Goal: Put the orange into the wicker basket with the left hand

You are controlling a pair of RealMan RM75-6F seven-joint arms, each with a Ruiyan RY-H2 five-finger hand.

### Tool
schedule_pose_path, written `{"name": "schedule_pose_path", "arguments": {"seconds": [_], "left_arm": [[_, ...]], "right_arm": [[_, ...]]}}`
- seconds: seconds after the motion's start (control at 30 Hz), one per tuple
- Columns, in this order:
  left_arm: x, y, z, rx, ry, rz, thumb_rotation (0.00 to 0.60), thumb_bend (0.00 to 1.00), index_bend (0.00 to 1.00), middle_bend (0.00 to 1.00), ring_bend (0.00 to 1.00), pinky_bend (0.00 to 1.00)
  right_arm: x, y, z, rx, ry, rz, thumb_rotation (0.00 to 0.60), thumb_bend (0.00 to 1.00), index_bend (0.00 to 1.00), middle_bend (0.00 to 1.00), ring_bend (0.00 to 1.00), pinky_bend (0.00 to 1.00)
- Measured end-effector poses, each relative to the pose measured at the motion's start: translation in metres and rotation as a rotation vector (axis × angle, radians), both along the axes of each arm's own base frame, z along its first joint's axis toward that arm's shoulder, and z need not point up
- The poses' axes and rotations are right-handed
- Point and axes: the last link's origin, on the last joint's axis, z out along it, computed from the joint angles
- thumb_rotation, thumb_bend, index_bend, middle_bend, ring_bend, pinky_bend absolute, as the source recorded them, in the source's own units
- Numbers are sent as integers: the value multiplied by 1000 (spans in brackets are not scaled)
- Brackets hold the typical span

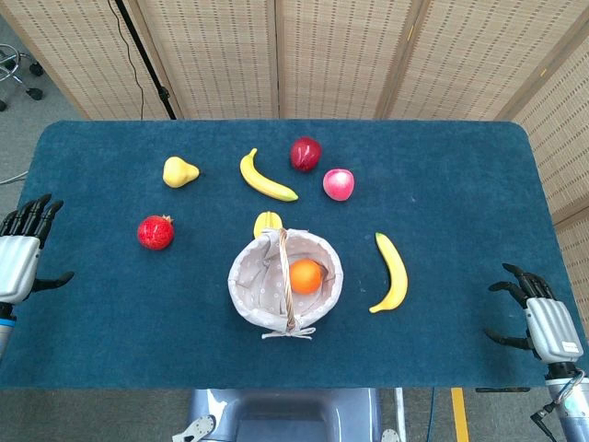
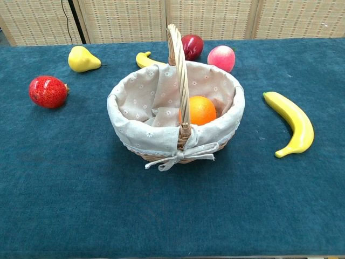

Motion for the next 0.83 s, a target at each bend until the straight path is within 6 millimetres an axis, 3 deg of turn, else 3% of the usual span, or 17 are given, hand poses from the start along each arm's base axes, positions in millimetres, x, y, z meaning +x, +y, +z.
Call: {"name": "schedule_pose_path", "arguments": {"seconds": [0.2, 0.83], "left_arm": [[-16, -10, -4, 25, -28, 15, 600, 57, 68, 0, 0, 105], [-17, -18, -15, 38, -47, -15, 600, 57, 78, 0, 0, 98]], "right_arm": [[2, 0, -1, -2, 7, 6, 600, 159, 336, 124, 151, 100], [5, 3, -3, 12, 2, 14, 600, 159, 336, 124, 151, 100]]}}
